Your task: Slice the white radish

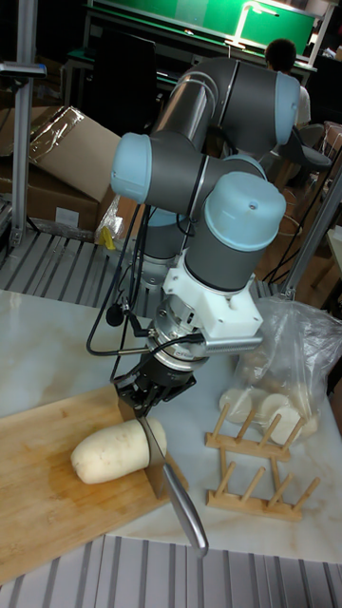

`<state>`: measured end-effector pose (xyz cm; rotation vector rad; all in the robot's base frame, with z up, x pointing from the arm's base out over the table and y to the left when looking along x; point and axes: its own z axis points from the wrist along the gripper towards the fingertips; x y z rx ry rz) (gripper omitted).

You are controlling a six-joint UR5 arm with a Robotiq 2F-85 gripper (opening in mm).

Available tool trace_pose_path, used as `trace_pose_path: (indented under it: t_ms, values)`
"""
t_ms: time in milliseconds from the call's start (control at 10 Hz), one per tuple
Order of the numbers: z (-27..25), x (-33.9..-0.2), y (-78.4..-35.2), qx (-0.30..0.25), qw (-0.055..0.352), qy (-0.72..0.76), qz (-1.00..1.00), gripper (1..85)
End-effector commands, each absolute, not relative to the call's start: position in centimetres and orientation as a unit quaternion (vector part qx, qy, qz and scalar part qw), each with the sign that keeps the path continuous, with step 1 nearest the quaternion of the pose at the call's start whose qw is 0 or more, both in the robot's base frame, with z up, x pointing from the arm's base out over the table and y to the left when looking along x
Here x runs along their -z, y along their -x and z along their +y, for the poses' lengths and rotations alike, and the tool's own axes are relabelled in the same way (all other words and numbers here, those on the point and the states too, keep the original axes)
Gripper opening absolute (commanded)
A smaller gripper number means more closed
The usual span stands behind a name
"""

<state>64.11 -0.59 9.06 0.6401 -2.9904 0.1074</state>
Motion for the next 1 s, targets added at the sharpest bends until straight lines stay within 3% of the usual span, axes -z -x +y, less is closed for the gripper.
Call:
trace_pose_path:
  t_ms: [0,400,900]
  values:
    - [-1.1,-9.4,-63.5,-0.038,0.048,-0.209,-0.976,1.3]
    - [-1.2,-9.3,-63.0,-0.042,0.054,-0.205,-0.976,1.3]
    - [0.9,-9.0,-66.2,-0.036,0.031,-0.192,-0.98,1.3]
